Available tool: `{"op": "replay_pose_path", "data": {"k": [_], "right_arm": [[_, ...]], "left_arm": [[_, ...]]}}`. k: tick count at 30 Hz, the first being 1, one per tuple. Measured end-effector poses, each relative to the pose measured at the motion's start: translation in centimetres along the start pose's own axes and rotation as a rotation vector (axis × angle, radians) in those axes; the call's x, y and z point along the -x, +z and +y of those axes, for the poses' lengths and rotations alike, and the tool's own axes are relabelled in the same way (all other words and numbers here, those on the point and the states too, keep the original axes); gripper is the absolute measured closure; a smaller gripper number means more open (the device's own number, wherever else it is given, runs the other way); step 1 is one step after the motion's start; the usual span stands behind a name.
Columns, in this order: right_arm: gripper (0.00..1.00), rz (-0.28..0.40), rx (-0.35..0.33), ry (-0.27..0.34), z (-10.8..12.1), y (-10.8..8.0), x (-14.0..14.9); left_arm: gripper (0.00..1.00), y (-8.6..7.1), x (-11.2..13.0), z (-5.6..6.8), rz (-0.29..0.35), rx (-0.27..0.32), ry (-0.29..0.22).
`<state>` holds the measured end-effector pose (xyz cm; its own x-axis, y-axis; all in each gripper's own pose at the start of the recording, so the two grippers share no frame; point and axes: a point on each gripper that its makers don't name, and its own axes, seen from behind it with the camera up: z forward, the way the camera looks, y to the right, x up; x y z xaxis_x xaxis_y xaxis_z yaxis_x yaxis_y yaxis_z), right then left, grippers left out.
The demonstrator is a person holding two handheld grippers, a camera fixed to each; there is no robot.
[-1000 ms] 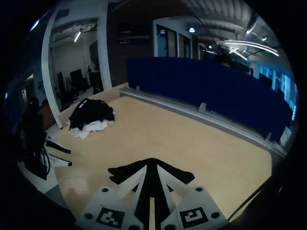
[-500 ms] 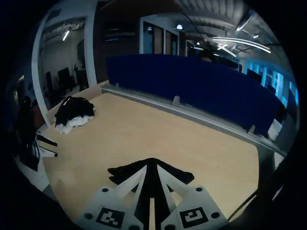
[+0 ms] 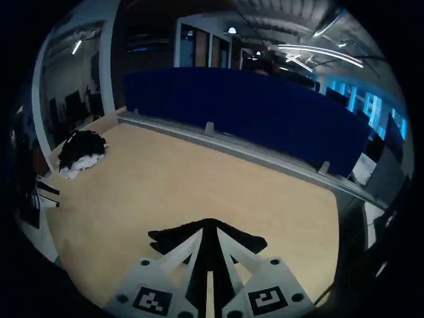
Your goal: Fold towel
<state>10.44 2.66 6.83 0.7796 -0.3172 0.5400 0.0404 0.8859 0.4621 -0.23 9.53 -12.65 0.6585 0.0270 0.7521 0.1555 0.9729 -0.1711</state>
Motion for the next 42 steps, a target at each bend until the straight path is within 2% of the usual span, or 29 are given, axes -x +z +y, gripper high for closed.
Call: {"op": "replay_pose_path", "data": {"k": [5, 14, 23, 42], "right_arm": [[0.97, -0.019, 0.027, 0.019, 2.6, 0.3, 0.9], [0.97, -0.040, 0.047, 0.045, 4.7, 1.5, 1.7], [0.97, -0.058, 0.050, 0.049, 5.6, 2.8, 2.2], [0.97, -0.063, 0.045, 0.031, 6.4, 4.9, 1.3]], "left_arm": [[0.07, -0.1, 0.1, -0.1, -0.002, -0.005, -0.002], [0.07, -0.2, 0.4, -0.2, -0.011, -0.015, -0.003], [0.07, -0.3, 0.2, -0.3, -0.011, -0.024, -0.011], [0.07, 0.1, 0.3, -0.3, -0.010, -0.039, -0.031]]}}
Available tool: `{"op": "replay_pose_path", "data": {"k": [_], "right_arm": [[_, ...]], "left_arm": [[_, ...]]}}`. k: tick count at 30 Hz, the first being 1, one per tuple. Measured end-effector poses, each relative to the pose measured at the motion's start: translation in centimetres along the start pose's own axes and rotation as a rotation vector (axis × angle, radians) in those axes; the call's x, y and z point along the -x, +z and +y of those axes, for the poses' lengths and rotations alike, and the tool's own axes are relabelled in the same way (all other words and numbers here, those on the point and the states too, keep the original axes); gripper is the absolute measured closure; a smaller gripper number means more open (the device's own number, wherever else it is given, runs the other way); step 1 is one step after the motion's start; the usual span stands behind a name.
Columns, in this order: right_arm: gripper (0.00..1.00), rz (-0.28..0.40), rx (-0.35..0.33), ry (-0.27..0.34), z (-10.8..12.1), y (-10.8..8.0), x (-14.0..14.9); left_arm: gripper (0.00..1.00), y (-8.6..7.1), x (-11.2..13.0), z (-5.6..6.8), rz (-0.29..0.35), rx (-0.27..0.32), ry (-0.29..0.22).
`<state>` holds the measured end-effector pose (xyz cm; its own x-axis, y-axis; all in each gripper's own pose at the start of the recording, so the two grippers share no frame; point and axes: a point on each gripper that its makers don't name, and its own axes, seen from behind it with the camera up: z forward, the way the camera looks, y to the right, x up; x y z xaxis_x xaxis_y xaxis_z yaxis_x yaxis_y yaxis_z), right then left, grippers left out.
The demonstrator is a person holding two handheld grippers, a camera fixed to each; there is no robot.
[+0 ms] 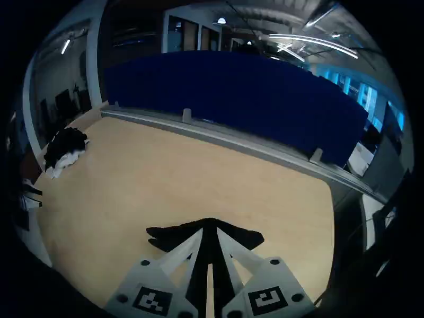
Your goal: Fold towel
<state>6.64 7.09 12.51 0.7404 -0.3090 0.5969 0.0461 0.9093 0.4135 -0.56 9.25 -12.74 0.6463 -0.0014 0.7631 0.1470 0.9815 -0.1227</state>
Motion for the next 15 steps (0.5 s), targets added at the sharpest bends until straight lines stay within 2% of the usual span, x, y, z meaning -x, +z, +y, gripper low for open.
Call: {"op": "replay_pose_path", "data": {"k": [15], "right_arm": [[0.97, 0.004, -0.016, -0.017, -0.31, 0.63, -0.47]], "left_arm": [[0.07, 0.22, -0.35, 0.38, -0.001, -0.002, -0.002]]}}
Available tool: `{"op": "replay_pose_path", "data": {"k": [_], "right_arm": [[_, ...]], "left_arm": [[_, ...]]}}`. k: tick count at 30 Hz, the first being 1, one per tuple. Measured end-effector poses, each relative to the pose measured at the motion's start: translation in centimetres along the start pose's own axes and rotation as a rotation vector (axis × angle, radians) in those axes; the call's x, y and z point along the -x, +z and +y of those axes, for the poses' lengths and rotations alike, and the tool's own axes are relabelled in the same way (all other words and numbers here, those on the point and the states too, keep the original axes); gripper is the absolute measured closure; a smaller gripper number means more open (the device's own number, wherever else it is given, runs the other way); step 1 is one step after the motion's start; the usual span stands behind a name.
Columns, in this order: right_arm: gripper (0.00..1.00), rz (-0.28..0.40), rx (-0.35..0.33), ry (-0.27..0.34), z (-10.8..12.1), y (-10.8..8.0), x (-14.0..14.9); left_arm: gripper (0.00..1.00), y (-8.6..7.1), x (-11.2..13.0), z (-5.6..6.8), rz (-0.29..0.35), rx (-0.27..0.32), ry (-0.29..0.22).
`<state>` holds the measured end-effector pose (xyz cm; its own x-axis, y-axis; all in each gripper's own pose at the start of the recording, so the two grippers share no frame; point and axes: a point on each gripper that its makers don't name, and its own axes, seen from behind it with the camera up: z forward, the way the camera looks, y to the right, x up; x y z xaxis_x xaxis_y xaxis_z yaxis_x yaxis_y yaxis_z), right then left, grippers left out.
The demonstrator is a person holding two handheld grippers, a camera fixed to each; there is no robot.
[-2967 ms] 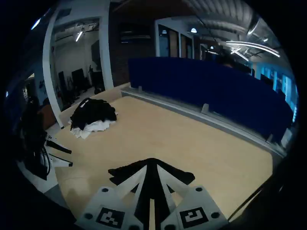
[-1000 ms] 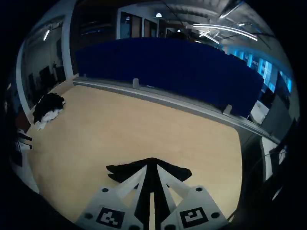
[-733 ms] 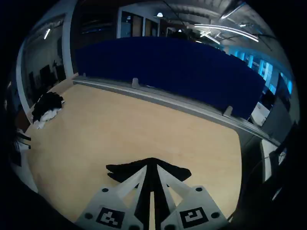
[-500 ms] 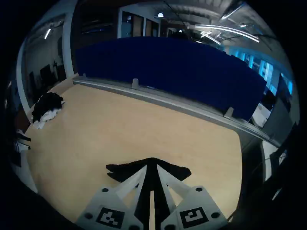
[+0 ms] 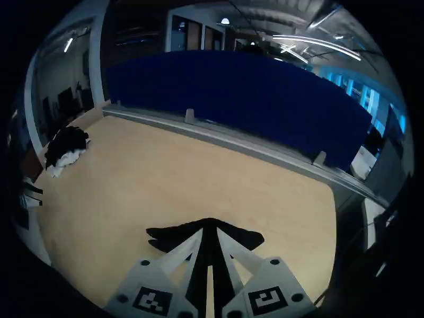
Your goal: Fold towel
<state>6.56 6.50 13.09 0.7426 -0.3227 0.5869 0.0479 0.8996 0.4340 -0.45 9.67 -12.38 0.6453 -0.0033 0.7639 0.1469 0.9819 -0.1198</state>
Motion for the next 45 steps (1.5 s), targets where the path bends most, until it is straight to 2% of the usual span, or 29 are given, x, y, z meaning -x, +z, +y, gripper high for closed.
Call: {"op": "replay_pose_path", "data": {"k": [11, 20, 26, 32, 38, 45], "right_arm": [[0.97, 0.010, -0.010, 0.011, -0.6, -0.5, 1.1], [0.97, -0.027, -0.028, 0.063, -1.2, -2.0, 6.8], [0.97, -0.073, -0.011, 0.106, -0.4, -2.9, 11.4], [0.97, -0.059, 0.001, 0.142, 0.2, -3.6, 12.0], [0.97, -0.112, 0.012, 0.133, 0.4, -3.8, 14.0], [0.97, -0.192, 0.047, 0.165, 0.9, -3.9, 17.9]], "left_arm": [[0.07, -0.3, -0.3, 0.4, 0.001, 0.001, 0.005], [0.07, 0.2, 0.1, 0.7, -0.004, 0.003, 0.012], [0.07, 0.2, 0.0, 1.1, -0.006, 0.005, 0.023], [0.07, 0.3, -0.1, 1.6, -0.010, 0.010, 0.033], [0.07, 0.0, -0.2, 2.3, -0.008, 0.019, 0.037], [0.07, -0.1, 0.1, 2.2, -0.011, 0.014, 0.039]]}}
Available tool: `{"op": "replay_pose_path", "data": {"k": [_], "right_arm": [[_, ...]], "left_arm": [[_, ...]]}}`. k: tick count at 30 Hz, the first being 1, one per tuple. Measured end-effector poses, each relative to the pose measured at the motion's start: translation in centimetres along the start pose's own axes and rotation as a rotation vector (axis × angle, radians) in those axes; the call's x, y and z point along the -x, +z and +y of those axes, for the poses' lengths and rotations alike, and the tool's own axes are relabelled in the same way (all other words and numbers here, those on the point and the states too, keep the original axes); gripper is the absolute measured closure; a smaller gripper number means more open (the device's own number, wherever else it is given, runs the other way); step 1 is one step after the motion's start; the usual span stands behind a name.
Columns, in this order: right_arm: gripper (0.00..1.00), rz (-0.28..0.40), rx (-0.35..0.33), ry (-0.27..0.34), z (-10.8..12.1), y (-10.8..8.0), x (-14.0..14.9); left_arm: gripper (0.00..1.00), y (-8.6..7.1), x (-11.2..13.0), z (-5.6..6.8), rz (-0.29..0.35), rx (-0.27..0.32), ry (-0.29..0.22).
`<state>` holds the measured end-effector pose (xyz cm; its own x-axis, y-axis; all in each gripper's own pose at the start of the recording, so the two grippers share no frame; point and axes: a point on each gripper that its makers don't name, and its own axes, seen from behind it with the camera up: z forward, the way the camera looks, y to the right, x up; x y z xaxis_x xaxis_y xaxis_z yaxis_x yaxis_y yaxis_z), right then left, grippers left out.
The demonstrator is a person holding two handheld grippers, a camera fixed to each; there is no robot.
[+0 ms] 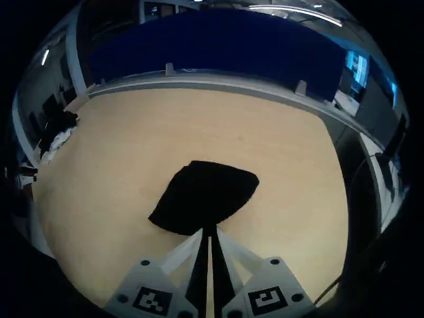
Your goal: Fold towel
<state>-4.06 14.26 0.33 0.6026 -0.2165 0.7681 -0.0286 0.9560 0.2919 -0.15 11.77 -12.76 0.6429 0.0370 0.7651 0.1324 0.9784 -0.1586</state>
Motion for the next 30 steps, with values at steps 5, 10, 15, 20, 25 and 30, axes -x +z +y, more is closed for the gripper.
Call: {"op": "replay_pose_path", "data": {"k": [5, 10, 15, 20, 25, 30], "right_arm": [[0.97, -0.051, 0.029, 0.048, 1.1, 0.5, 2.6], [0.97, -0.087, 0.056, 0.091, 1.9, 1.2, 4.5], [0.97, -0.123, 0.090, 0.123, 2.8, 1.8, 5.9], [0.97, -0.154, 0.105, 0.149, 3.1, 2.4, 7.0], [0.96, -0.173, 0.113, 0.160, 3.1, 2.7, 7.8], [0.94, -0.177, 0.121, 0.172, 3.3, 2.8, 8.1]], "left_arm": [[0.07, 0.0, 0.2, -0.5, -0.002, -0.009, -0.004], [0.07, -0.1, 0.3, -0.7, -0.003, -0.015, -0.006], [0.07, -0.1, 0.3, -0.5, -0.004, -0.014, -0.002], [0.07, 0.0, 0.2, -0.1, -0.004, -0.012, 0.002], [0.07, 0.0, 0.1, 0.0, -0.003, -0.014, 0.001], [0.07, -0.1, 0.1, -0.1, -0.003, -0.016, 0.002]]}}
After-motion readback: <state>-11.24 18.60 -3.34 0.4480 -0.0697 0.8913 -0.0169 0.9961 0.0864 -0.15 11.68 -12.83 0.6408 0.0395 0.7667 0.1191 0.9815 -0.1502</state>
